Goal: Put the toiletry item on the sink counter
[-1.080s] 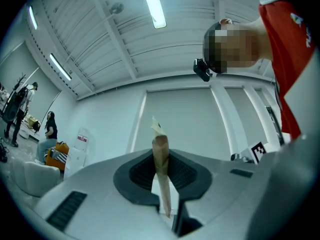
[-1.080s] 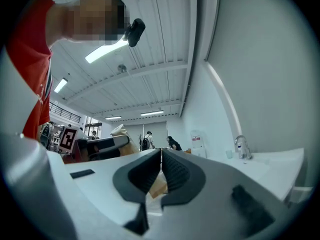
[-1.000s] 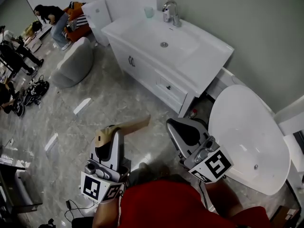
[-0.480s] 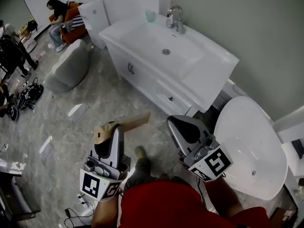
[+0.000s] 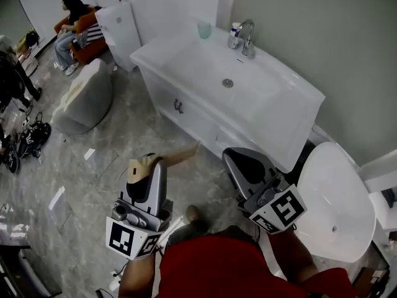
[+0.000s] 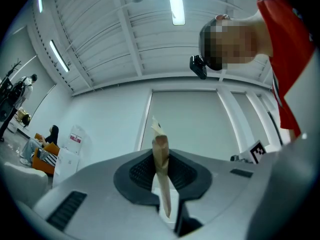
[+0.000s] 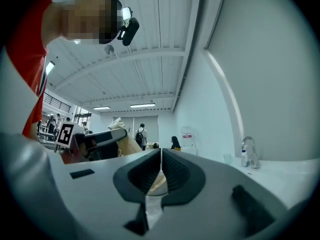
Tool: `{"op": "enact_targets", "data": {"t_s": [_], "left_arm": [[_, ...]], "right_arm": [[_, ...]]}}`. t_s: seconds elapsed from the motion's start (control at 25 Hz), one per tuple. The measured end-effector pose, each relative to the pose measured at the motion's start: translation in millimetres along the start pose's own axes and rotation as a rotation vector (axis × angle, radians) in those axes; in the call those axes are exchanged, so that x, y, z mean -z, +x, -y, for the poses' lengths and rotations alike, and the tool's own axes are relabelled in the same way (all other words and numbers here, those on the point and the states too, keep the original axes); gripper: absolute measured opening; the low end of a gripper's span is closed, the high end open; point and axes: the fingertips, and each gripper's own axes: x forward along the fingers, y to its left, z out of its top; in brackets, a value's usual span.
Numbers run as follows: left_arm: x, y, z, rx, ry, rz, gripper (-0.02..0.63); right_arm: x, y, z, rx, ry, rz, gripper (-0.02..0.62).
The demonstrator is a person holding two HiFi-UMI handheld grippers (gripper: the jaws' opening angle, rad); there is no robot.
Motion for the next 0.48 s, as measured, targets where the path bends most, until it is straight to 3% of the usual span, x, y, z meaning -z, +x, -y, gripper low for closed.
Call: {"op": "enact_targets", "data": {"t_s": [0.48], "left_arm": [[1.2, 44.0, -94.4, 0.03, -0.044, 0.04, 0.058]], "right_arm": [[-7.8, 94.5, 35.8, 0.053, -0.07, -0.015, 0.029]]}}
